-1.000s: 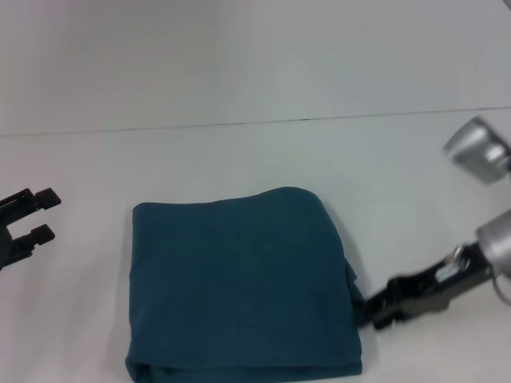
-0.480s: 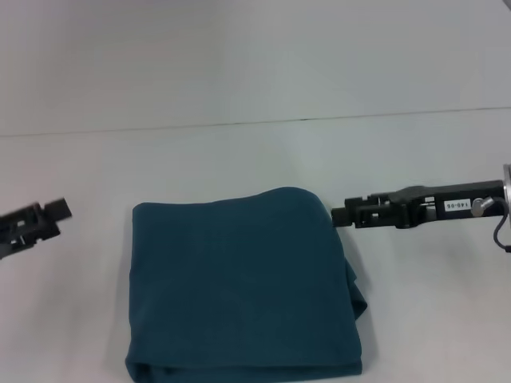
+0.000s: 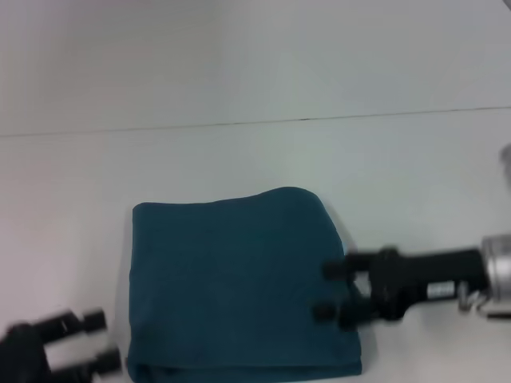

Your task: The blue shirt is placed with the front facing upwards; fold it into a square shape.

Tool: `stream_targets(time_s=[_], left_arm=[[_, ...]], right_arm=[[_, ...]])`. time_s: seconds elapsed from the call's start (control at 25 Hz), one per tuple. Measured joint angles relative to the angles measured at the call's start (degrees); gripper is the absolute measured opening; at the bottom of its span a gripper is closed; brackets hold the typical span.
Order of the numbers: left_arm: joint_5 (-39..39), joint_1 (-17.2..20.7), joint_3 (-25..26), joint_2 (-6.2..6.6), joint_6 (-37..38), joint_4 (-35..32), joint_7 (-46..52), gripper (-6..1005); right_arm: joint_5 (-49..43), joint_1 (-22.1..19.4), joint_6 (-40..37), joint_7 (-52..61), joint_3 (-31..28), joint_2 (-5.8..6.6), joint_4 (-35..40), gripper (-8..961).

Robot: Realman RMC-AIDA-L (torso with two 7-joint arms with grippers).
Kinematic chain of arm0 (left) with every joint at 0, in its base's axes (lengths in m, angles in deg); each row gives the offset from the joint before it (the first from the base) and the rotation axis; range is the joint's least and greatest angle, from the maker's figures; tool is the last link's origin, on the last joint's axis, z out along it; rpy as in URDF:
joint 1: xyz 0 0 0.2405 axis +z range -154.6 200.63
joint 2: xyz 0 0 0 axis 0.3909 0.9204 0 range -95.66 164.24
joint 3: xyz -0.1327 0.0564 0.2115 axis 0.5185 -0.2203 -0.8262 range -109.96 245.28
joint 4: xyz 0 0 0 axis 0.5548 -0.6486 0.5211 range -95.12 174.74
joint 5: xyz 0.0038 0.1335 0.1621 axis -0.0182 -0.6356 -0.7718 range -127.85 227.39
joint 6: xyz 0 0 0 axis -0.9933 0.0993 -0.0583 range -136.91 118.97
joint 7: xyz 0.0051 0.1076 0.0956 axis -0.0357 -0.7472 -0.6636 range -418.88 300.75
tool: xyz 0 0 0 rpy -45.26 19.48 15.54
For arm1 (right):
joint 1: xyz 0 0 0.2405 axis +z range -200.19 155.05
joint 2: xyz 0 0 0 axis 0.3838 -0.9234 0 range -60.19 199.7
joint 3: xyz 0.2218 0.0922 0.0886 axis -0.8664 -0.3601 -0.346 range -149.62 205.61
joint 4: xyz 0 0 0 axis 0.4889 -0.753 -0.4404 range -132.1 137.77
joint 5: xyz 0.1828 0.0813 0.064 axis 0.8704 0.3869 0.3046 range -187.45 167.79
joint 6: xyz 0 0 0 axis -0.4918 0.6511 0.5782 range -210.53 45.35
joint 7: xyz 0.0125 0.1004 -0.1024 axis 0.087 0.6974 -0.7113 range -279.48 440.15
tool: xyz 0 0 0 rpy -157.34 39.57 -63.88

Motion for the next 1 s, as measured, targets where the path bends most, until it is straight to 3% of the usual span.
stream_targets(time_s=[0.2,0.56,1.0], left_arm=[[-0.6,1.7,-5.0,-0.63,-0.9,-0.3,-2.7,786],[-4.3,-0.9,-9.5,-1.05,-2.3,0.4,-3.5,785],[-3.9,-3.0,-8.2,-1.38,-4.6,2.1,-4.4,785]], right_arm=[[-0.4,-0.2,-0.6,0.1,5.2,0.18,-3.7,914],[-0.6,0.4,-1.3,-0.6,6.5,0.01,-7.3,914],[-0.3,-0.6,0.2,-2.1,4.8,0.04,-9.0,914]])
